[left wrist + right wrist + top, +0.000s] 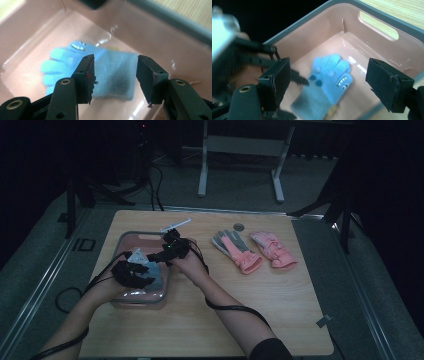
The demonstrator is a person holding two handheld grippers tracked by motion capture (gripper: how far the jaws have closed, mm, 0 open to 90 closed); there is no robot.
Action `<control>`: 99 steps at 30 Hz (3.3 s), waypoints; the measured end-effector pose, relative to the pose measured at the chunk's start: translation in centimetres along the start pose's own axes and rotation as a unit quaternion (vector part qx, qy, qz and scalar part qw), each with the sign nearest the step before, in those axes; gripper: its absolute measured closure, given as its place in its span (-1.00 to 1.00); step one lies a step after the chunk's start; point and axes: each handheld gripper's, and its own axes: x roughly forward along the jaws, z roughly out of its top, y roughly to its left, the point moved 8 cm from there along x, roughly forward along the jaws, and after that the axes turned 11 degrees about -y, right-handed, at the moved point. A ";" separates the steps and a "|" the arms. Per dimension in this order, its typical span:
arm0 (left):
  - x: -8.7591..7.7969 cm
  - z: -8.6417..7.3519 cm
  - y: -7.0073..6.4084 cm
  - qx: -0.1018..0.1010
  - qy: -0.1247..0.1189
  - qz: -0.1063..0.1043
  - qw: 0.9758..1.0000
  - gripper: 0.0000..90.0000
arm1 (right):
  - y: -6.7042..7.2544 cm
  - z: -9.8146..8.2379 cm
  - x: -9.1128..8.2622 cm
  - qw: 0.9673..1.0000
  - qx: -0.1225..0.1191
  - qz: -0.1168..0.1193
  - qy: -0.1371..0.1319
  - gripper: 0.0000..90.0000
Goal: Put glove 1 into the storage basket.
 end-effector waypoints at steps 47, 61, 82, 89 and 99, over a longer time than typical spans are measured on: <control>7.6 6.9 -15.6 0.022 -0.087 -0.111 0.990 -0.08 | -6.3 -10.4 -16.6 0.999 -0.032 -0.025 -0.013 -0.71; 10.1 5.6 -17.6 0.001 -0.101 -0.122 0.987 -0.94 | -9.2 -11.4 -21.1 0.996 -0.049 -0.072 -0.030 -0.31; 10.7 3.3 -19.0 0.017 -0.123 -0.106 0.987 -0.94 | -20.1 -7.7 -20.1 0.984 -0.038 -0.173 -0.025 0.42; 10.6 3.5 -18.9 0.015 -0.129 -0.105 0.986 -0.94 | -22.3 -8.0 -17.9 0.982 -0.044 -0.183 0.018 0.38; 10.7 3.1 -18.6 0.012 -0.126 -0.105 0.986 -0.94 | -23.9 -10.5 -15.7 0.976 -0.038 -0.208 0.060 0.78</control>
